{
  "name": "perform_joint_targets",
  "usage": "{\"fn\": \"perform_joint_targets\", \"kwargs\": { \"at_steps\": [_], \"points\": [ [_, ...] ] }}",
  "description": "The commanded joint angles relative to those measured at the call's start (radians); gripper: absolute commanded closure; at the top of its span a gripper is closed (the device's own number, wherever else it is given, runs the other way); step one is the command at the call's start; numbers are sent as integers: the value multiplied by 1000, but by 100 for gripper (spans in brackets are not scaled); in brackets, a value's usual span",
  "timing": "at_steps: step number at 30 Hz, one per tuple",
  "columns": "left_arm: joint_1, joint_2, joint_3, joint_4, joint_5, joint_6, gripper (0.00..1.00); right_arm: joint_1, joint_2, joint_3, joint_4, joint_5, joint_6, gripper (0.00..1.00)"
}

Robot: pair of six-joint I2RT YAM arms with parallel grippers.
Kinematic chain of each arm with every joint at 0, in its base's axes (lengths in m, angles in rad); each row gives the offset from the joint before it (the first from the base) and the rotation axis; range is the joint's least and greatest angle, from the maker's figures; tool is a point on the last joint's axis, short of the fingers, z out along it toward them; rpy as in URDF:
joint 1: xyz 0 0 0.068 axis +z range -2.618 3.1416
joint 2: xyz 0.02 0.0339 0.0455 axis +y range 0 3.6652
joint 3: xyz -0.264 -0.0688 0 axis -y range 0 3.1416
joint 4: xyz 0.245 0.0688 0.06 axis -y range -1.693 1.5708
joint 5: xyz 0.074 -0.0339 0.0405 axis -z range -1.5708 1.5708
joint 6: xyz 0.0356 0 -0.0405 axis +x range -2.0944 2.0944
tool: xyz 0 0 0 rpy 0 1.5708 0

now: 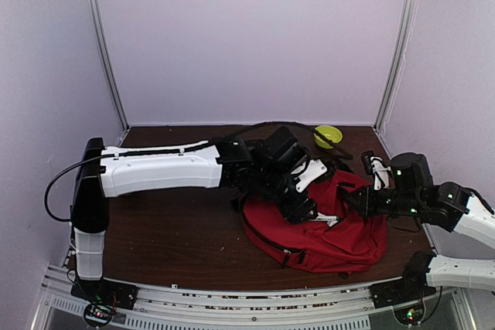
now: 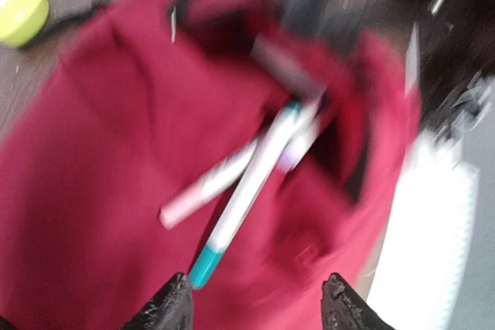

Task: Pack the student bag
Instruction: Adjust the pen in the student bag.

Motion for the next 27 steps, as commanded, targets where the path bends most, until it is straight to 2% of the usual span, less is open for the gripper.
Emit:
{"fn": "perform_joint_targets", "kwargs": {
  "at_steps": [1, 13, 19, 27],
  "points": [
    [12, 19, -71, -31, -115, 205, 40, 6, -3, 23, 15, -14, -7, 100],
    [44, 117, -71, 144, -57, 370, 43, 6, -4, 24, -2, -7, -11, 100],
    [68, 152, -26, 165, -29, 409, 45, 6, 6, 18, 4, -6, -10, 100],
    [77, 212, 48, 144, 88, 461, 48, 7, 31, 9, 32, -19, -10, 100]
  ]
}}
